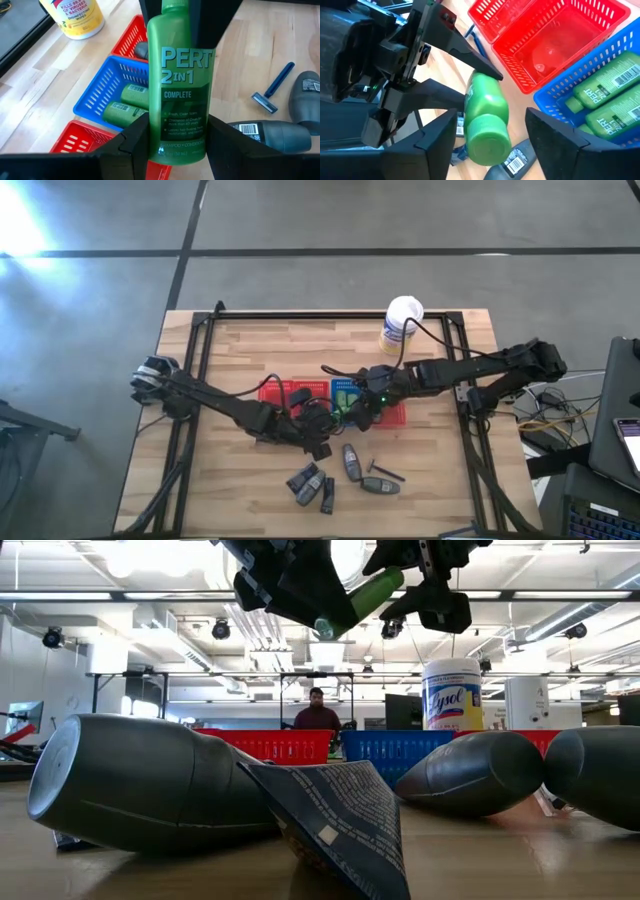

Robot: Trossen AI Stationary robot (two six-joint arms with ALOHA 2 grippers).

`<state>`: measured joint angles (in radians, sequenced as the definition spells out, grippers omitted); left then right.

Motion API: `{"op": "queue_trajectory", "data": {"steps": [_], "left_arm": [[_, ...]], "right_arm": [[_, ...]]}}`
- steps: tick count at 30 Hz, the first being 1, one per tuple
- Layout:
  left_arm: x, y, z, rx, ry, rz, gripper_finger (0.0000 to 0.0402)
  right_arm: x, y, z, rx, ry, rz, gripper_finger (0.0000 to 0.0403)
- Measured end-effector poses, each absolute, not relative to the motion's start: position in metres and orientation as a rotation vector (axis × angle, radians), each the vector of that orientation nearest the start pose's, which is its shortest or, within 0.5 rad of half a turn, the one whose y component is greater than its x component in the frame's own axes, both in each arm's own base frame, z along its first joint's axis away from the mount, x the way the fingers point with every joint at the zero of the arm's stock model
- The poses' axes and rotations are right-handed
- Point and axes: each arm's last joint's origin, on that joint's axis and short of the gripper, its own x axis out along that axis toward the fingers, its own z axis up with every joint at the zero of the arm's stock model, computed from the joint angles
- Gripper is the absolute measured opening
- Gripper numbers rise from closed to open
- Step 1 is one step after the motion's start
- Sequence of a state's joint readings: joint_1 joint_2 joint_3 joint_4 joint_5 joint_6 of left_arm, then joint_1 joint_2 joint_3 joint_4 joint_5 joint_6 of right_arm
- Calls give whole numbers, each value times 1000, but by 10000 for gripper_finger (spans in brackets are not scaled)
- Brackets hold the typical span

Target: Pick & Place Travel size toiletries

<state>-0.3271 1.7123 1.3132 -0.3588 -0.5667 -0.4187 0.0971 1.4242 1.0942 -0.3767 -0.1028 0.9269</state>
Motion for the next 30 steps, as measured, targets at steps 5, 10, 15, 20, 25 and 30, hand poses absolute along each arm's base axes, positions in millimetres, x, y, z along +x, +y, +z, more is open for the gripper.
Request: {"op": "queue_trajectory", "data": {"steps": [5,10,15,20,25,30], "left_arm": [[358,-105,261,-72,620,363,159],[358,-106,260,-70,626,363,168],[357,-105,259,-98,629,379,198],[354,-106,256,-151,666,403,220],[346,-112,251,-178,718,418,228],[332,-122,244,-191,799,451,229]], "right_arm": [[304,33,277,894,748,-155,187],[304,32,275,876,737,-180,142],[302,31,273,829,735,-227,109],[300,28,269,797,744,-295,106],[296,24,265,742,746,-413,107],[290,23,262,633,740,-562,107]]}}
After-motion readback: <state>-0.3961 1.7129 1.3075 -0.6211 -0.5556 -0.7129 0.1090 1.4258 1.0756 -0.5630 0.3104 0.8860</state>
